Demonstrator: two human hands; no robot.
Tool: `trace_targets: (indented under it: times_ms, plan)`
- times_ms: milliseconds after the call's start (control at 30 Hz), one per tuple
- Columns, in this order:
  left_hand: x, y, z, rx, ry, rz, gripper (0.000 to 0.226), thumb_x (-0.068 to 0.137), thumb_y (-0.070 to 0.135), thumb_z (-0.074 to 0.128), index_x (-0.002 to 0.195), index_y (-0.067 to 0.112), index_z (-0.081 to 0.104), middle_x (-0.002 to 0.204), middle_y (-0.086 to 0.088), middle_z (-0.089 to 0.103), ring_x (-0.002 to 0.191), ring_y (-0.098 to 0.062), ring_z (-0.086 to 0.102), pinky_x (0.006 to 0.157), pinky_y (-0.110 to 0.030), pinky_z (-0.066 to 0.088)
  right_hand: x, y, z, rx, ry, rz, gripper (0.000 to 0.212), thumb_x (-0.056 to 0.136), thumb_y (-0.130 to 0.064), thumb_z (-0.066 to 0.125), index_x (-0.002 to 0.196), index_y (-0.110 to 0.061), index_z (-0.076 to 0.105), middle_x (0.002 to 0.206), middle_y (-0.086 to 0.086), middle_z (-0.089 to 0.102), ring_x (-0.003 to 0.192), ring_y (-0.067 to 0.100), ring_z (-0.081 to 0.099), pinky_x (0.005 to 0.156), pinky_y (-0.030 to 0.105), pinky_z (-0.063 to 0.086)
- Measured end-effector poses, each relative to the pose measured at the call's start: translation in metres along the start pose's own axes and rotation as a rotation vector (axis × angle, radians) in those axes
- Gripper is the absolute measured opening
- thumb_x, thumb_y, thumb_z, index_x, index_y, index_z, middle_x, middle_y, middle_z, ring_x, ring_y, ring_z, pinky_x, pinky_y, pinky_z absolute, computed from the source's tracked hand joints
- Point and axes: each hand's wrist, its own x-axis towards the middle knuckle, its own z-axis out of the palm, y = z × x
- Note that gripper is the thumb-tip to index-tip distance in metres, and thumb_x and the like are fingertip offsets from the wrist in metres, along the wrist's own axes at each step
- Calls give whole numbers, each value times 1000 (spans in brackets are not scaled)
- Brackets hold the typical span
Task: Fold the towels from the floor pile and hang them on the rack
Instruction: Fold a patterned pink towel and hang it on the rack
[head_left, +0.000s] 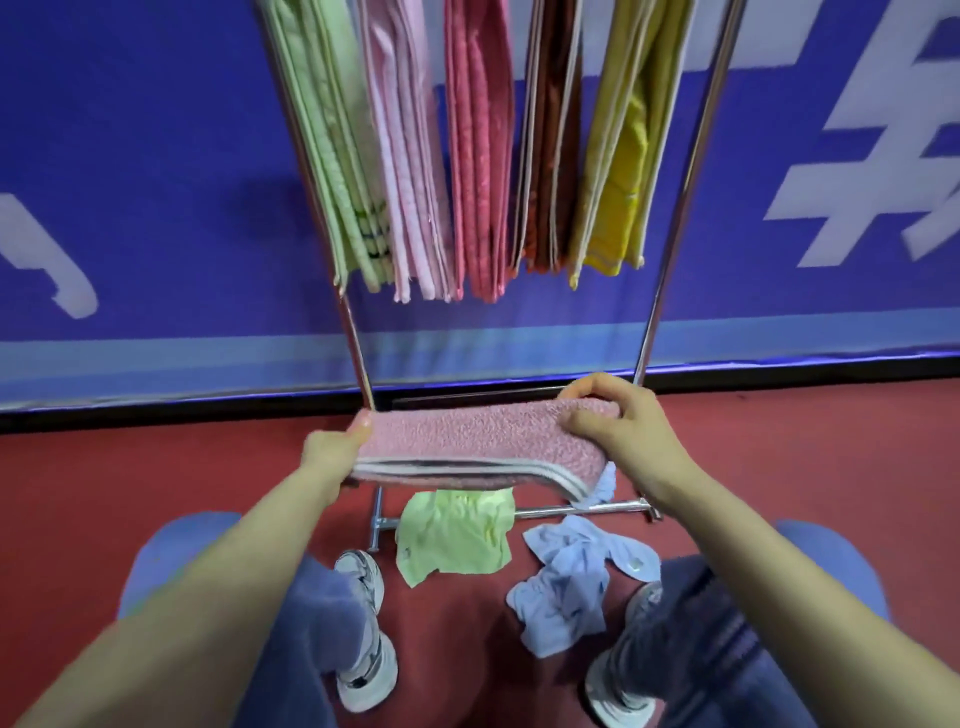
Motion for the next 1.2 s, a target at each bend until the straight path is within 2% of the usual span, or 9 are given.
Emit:
trace_targets:
  times_ms: [133, 200, 300, 467, 633, 767, 867, 1033, 1200]
  plan:
    - [-31, -44, 36, 155, -172, -103, 38, 94, 40, 68, 85, 4, 59, 75, -13, 57, 61, -22, 53, 48, -28, 47, 18, -31, 8, -83, -44, 95, 8, 76, -10, 76, 76, -7, 69, 66, 2, 65, 62, 14, 62, 62, 30, 50]
    - [-47, -35, 53, 224, -297, 23, 27, 94, 31, 69, 86, 7, 63, 78, -8, 60, 70, -20, 54, 64, -27, 41, 25, -43, 14, -180, -94, 133, 10, 75, -11, 76, 79, -5, 69, 65, 2, 65, 62, 14, 63, 58, 28, 52]
    - [-92, 34, 68, -53, -606, 232, 24, 99, 33, 61, 117, 18, 68, 113, -1, 73, 102, -17, 65, 80, -31, 46, 32, -62, 18, -351, -145, 162, 14, 71, -19, 77, 79, -9, 71, 70, 5, 67, 63, 18, 64, 49, 27, 52]
    - [-149, 147, 68, -131, -929, 590, 46, 95, 31, 60, 129, 1, 61, 126, -16, 68, 117, -24, 64, 104, -36, 50, 48, -97, -9, -398, -100, 257, 23, 72, -22, 76, 83, -3, 69, 72, 10, 63, 61, 25, 59, 51, 40, 56]
    - [-163, 202, 72, 121, -1006, 720, 12, 91, 9, 71, 103, 9, 69, 85, 8, 68, 82, -3, 60, 85, -24, 51, 60, -148, -57, -393, -155, 358, 32, 80, -27, 76, 99, -2, 67, 73, 14, 62, 54, 26, 60, 47, 32, 55]
    - [-196, 254, 79, 214, -1073, 664, 51, 77, 45, 77, 110, 7, 70, 95, -1, 61, 93, -14, 55, 89, -37, 43, 71, -180, -95, -438, -220, 345, 40, 83, -36, 74, 103, -2, 70, 66, 10, 57, 50, 21, 51, 49, 26, 47]
    - [-216, 287, 82, 274, -1031, 729, 44, 77, 52, 71, 111, 23, 65, 102, 14, 65, 101, -1, 58, 106, -39, 42, 82, -194, -120, -392, -154, 324, 31, 85, -38, 72, 92, -7, 66, 56, 8, 48, 43, 19, 42, 46, 23, 35]
    - [-238, 296, 105, 331, -808, 1074, 109, 63, 55, 84, 153, 27, 29, 150, 5, 42, 138, -6, 43, 118, -33, 34, 99, -214, -154, -305, -89, 326, 38, 78, -47, 76, 75, -13, 61, 67, 14, 46, 53, 22, 40, 51, 27, 33]
    - [-254, 309, 120, 196, -329, 1372, 74, 73, 29, 63, 144, 20, 44, 139, 5, 46, 127, -12, 50, 107, -37, 43, 112, -231, -181, -318, -60, 354, 48, 89, -45, 69, 57, -17, 45, 46, 3, 35, 42, 16, 27, 45, 21, 23]
